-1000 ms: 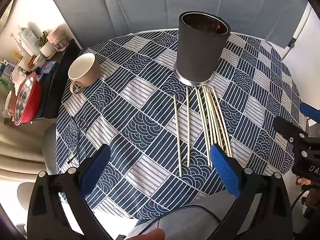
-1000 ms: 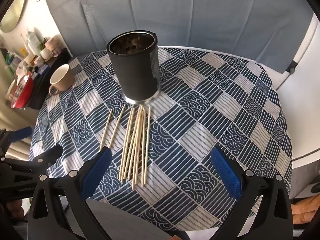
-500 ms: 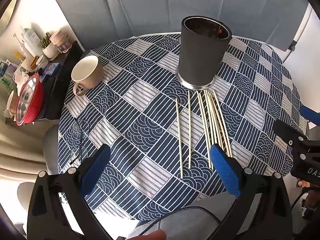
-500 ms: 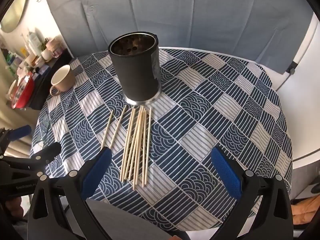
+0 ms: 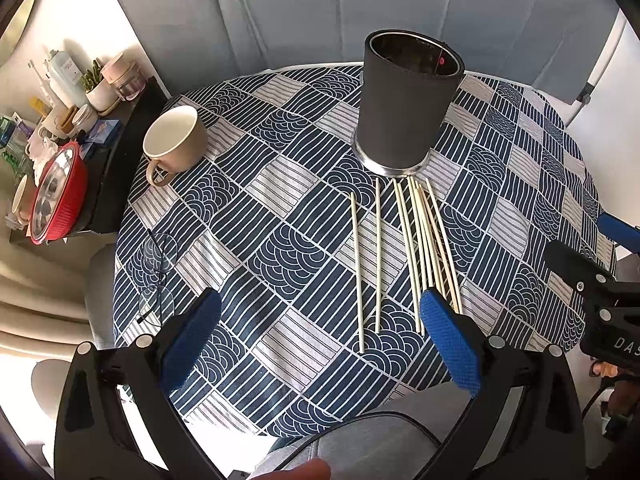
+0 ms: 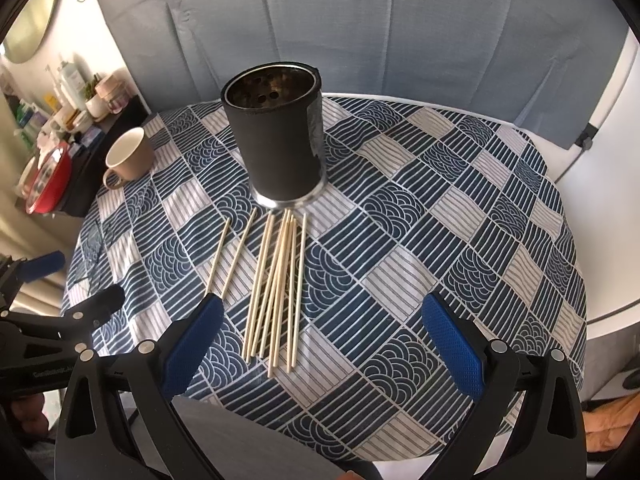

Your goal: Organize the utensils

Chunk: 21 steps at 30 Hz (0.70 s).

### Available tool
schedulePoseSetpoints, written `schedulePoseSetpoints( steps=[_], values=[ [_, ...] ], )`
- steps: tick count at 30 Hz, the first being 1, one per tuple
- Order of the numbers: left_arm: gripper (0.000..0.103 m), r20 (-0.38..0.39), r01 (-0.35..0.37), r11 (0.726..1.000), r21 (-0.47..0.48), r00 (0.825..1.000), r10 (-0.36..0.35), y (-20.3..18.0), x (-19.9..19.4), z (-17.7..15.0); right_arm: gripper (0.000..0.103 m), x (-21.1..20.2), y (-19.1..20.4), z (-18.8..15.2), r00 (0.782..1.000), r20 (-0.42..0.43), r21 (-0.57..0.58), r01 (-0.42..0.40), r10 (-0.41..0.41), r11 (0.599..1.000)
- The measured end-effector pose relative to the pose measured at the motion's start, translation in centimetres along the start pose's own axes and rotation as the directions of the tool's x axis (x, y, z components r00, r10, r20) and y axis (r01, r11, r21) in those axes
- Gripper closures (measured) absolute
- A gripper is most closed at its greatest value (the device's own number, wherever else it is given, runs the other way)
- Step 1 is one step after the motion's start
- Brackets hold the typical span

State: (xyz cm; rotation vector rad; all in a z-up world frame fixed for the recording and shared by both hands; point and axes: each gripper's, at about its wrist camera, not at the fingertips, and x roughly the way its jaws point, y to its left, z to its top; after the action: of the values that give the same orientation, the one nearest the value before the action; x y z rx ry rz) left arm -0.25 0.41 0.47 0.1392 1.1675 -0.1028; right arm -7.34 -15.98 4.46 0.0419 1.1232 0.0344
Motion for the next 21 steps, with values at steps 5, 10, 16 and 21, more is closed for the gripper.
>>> schedulePoseSetpoints(
  steps=[5,10,16,21],
  values=[
    [0.006,0.003,-0.001,1.000,0.002,1.000,0.001,-0.02,-0.12,0.03,0.008,0.01,0.07,-0.01,1.000,-0.003,-0.004,0.001,-0.001,1.000],
    [0.006,-0.006,0.004,1.000,-0.002,1.000,-0.004,0.01,0.08,0.01,0.008,0.04,0.17,-0.03,1.000,-0.006,-0.007,0.001,-0.001,1.000],
    [0.006,-0.009,0.009,1.000,0.003,1.000,-0.009,-0.04,0.23,-0.11,0.008,0.28,0.08,-0.04,1.000,-0.017,-0.004,-0.001,0.001,1.000],
    [0.006,-0.012,0.010,1.000,0.005,1.000,-0.010,-0.05,0.39,-0.03,0.008,0.43,0.08,-0.01,1.000,-0.022,-0.004,-0.001,0.001,1.000]
  ],
)
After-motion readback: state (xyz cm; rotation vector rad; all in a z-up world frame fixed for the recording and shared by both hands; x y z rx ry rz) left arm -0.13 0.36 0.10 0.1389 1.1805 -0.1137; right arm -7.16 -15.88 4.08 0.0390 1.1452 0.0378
